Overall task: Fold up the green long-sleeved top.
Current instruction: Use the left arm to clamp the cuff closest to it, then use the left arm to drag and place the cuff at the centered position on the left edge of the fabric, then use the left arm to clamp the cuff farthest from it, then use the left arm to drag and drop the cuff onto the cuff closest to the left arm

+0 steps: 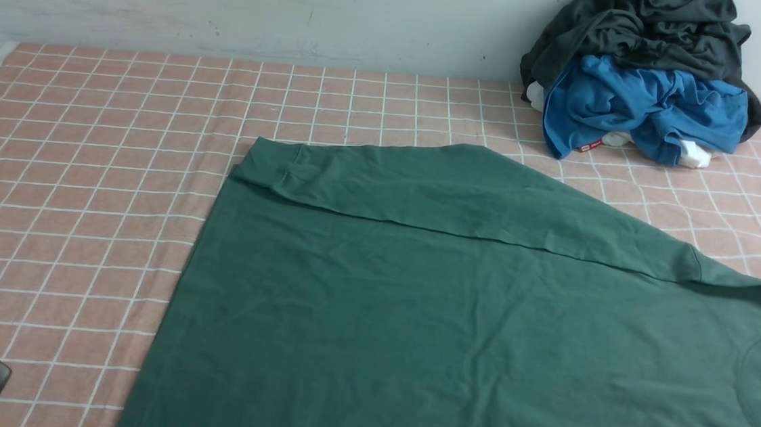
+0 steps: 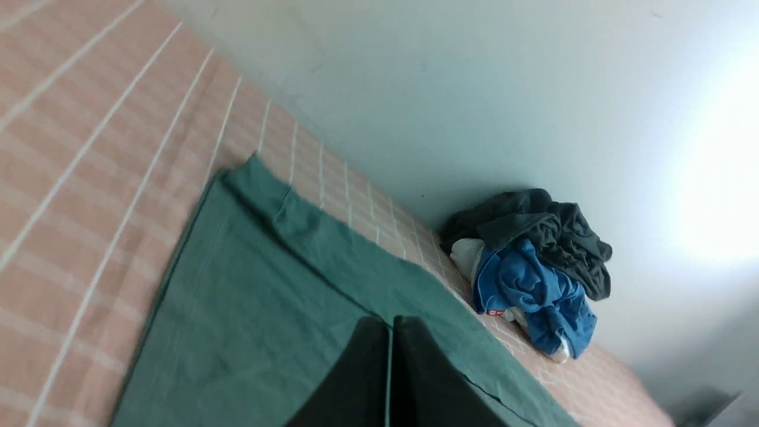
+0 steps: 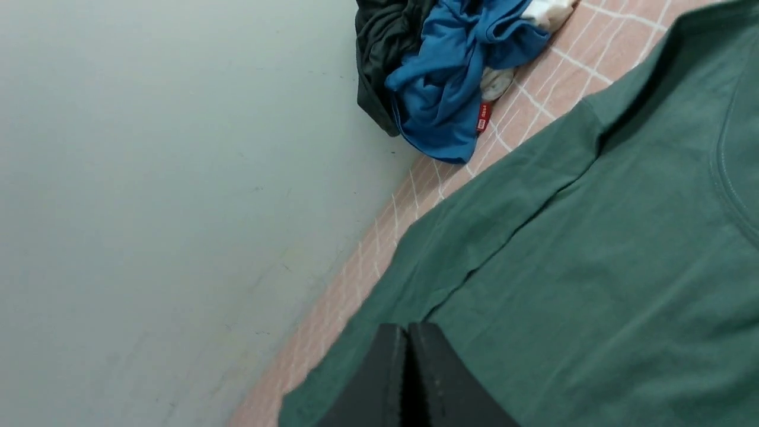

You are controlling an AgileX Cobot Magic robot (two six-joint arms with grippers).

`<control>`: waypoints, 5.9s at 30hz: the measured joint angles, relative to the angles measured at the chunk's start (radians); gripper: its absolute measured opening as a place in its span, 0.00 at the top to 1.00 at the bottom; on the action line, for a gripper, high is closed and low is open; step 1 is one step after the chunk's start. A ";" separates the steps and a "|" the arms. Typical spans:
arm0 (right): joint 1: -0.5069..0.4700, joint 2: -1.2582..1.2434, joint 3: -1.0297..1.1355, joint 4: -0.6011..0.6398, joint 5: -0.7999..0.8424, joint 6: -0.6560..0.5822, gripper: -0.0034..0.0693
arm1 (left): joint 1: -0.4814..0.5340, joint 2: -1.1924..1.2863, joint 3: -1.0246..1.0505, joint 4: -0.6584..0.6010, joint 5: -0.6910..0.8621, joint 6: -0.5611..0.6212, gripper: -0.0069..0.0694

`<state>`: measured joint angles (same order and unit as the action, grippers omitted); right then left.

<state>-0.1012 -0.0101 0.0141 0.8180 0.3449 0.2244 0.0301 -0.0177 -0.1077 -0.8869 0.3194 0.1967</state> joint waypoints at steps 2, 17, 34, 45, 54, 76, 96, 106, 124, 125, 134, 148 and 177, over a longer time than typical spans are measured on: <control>0.000 0.000 -0.038 -0.032 0.030 -0.085 0.97 | 0.000 0.010 -0.076 0.028 0.050 0.134 0.91; 0.144 0.619 -0.731 -0.605 0.445 -0.385 0.97 | -0.124 0.745 -0.613 0.675 0.767 0.184 0.91; 0.469 0.916 -0.833 -0.640 0.901 -0.400 0.97 | -0.502 1.295 -0.639 0.789 0.740 0.092 0.36; 0.469 0.916 -0.782 -0.615 0.894 -0.403 0.97 | -0.504 1.581 -0.643 0.812 0.545 0.109 0.22; 0.470 0.916 -0.779 -0.613 0.887 -0.407 0.97 | -0.505 1.652 -0.653 0.827 0.536 0.108 0.36; 0.470 0.916 -0.779 -0.615 0.871 -0.410 0.97 | -0.505 1.532 -0.810 0.887 0.642 0.109 0.88; 0.470 0.916 -0.779 -0.818 0.826 -0.290 0.97 | -0.505 1.804 -1.380 1.052 0.783 0.117 0.88; 0.470 0.916 -0.779 -0.818 0.809 -0.286 0.97 | -0.470 1.941 -1.396 1.074 0.753 0.115 0.80; 0.470 1.142 -0.898 -0.846 0.737 -0.283 0.97 | -0.278 2.046 -1.644 0.924 0.759 -0.017 0.32; 0.470 1.156 -0.913 -0.847 0.735 -0.283 0.97 | -0.270 2.055 -1.660 0.918 0.758 -0.017 0.32; 0.470 1.316 -1.101 -0.856 0.711 -0.283 0.97 | -0.223 2.248 -1.861 0.887 0.708 -0.033 0.32; 0.470 1.443 -1.116 -0.894 0.708 -0.283 0.97 | -0.201 2.480 -2.070 0.778 0.687 -0.096 0.32; 0.470 1.467 -1.117 -0.941 0.705 -0.283 0.97 | -0.201 2.373 -2.076 0.743 0.821 -0.021 0.87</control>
<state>0.3686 1.4566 -1.1032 -0.1231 1.0502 -0.0587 -0.1711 2.3553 -2.1841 -0.1442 1.1408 0.1760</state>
